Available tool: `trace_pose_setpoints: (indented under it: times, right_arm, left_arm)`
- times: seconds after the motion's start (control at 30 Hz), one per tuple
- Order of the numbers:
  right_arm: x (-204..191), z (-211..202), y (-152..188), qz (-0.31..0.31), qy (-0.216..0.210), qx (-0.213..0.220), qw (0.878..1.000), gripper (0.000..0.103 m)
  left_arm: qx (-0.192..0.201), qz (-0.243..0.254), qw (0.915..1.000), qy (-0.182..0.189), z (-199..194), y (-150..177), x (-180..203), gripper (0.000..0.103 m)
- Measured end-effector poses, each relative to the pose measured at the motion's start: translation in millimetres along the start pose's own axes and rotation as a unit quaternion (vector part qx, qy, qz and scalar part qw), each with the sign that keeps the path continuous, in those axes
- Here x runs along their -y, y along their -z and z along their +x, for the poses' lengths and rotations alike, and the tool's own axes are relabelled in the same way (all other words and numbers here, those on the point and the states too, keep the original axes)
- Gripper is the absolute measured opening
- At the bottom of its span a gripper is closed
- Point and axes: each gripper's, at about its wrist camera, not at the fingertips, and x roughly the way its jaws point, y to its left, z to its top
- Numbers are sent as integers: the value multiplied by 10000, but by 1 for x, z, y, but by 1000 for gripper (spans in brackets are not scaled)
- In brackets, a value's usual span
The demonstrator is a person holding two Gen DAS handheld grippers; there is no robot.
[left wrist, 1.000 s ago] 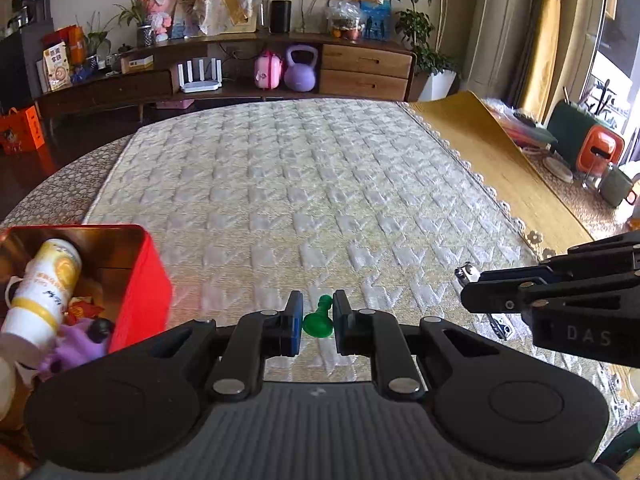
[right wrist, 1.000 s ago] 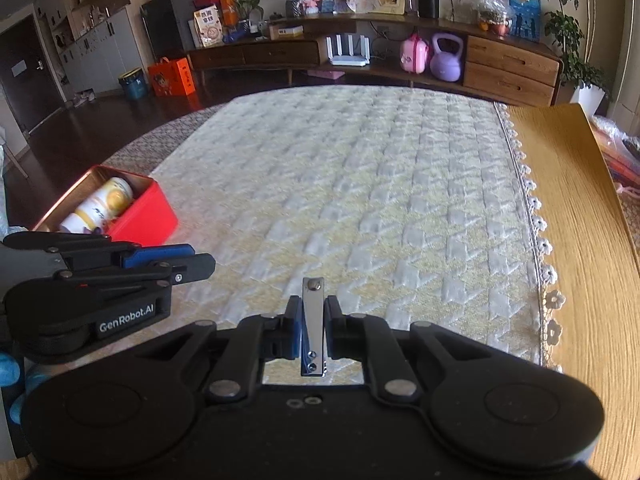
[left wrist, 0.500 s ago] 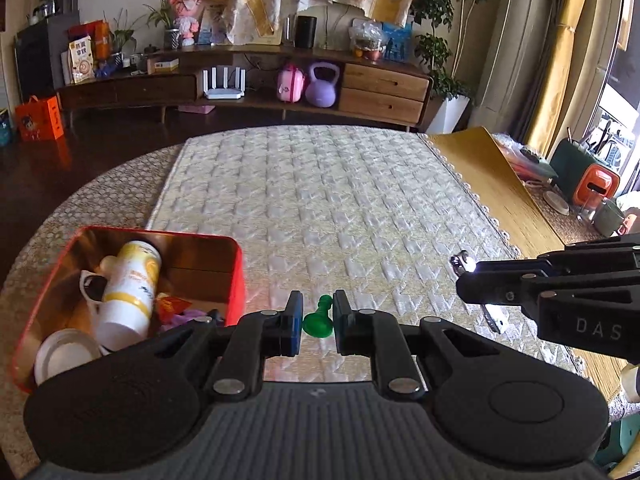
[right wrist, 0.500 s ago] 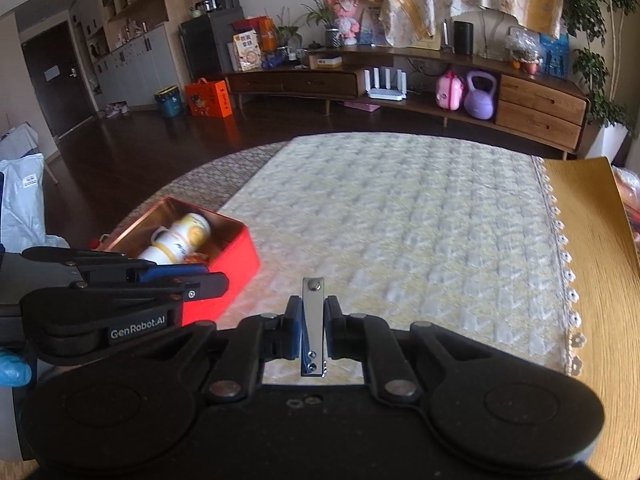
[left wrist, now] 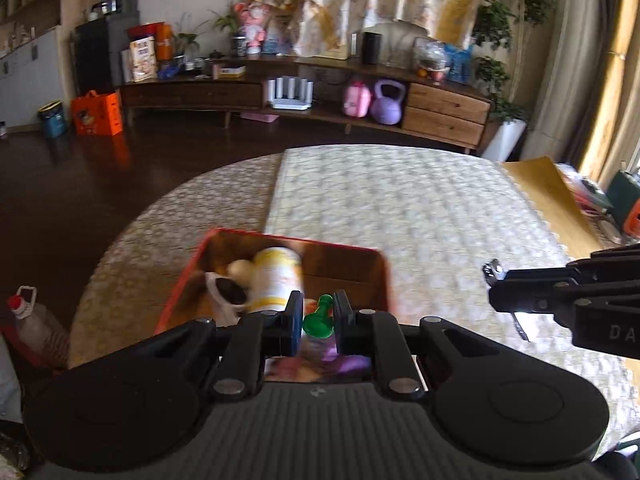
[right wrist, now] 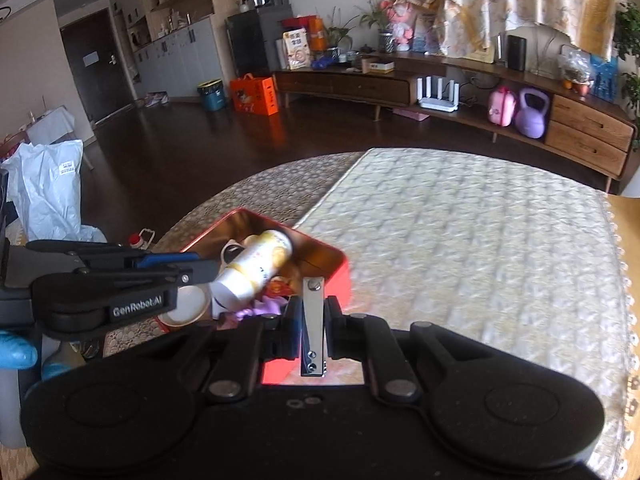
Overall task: Organize rigid objects
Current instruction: 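Carry the pushpin and nail clipper over the red tin with both tools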
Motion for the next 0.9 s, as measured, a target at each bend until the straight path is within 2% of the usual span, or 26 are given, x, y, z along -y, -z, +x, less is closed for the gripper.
trace_pose_setpoints:
  times: [0.23, 0.47, 0.63, 0.9]
  right_arm:
    - [-16, 39, -23, -212, -8, -60, 9998, 11]
    - [-24, 85, -28, -436, -32, -331, 9985, 11]
    - [-28, 111, -22, -557, -45, -555, 9969, 11]
    - [-26, 128, -17, -572, -146, -747, 9955, 7]
  left_arm:
    - [-160, -138, 9991, -361, 20, 1, -41, 15]
    - [-289, -40, 9980, -564, 48, 1, -56, 15]
    - [-369, 14, 9978, -559, 69, -4, -58, 15]
    - [-556, 69, 9973, -485, 95, -1, -55, 15]
